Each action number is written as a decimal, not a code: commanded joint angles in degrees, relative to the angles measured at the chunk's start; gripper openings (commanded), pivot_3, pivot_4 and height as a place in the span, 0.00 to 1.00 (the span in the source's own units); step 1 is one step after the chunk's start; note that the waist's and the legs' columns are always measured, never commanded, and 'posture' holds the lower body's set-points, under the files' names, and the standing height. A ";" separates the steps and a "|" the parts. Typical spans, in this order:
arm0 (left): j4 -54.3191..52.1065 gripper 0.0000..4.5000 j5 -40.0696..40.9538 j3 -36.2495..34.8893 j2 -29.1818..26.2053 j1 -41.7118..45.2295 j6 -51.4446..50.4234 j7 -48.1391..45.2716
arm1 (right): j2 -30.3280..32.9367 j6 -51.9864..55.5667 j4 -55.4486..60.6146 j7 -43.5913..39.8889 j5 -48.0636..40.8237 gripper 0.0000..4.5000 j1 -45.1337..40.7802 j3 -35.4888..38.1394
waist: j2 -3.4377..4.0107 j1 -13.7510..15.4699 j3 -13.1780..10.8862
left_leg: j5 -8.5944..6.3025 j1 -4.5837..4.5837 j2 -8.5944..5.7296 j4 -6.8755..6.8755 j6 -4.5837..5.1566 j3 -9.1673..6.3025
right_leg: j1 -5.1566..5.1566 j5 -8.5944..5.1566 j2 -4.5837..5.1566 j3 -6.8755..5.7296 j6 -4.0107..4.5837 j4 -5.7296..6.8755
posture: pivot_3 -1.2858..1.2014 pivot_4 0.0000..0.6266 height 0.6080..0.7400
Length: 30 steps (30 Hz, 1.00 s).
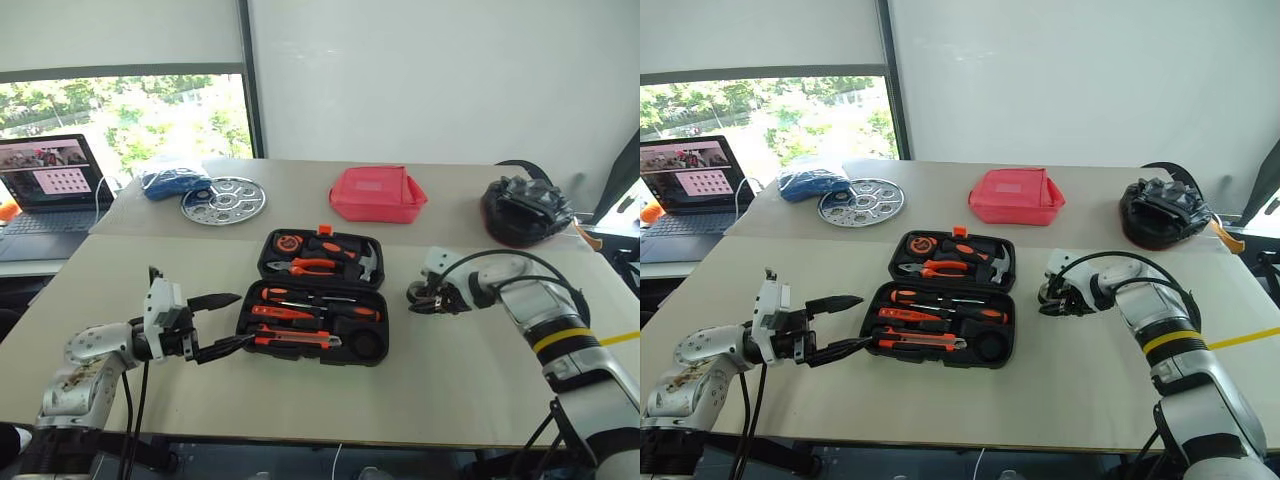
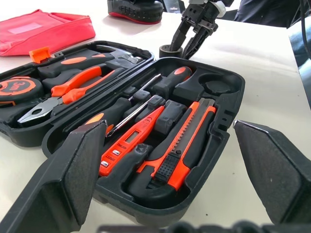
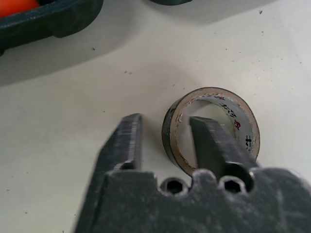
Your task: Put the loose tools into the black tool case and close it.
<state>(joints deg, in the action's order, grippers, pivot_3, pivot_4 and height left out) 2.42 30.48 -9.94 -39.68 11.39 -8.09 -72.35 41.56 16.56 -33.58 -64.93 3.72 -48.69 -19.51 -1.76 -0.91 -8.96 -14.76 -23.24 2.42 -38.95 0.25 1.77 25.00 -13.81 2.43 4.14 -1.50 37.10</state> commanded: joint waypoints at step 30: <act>-2.09 1.00 -0.05 0.24 -1.56 -1.92 1.89 -5.87 | 1.37 16.60 43.45 -5.25 -10.07 0.02 13.16 -4.53 | 0.06 0.08 -0.04 | 0.05 0.01 0.02 -0.15 -0.07 -0.06 | -0.03 0.09 -0.04 -0.08 0.01 0.07 | 0.52 0.24 1.00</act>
<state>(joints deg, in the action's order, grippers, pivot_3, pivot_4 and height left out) 0.87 30.38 -9.10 -40.38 9.85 -7.44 -77.75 42.07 32.81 9.37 -70.08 -6.95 -35.26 -24.47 -1.70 -0.83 -9.00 -14.71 -23.21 2.44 -39.09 0.18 1.72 24.96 -13.72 2.39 4.06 -1.49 37.17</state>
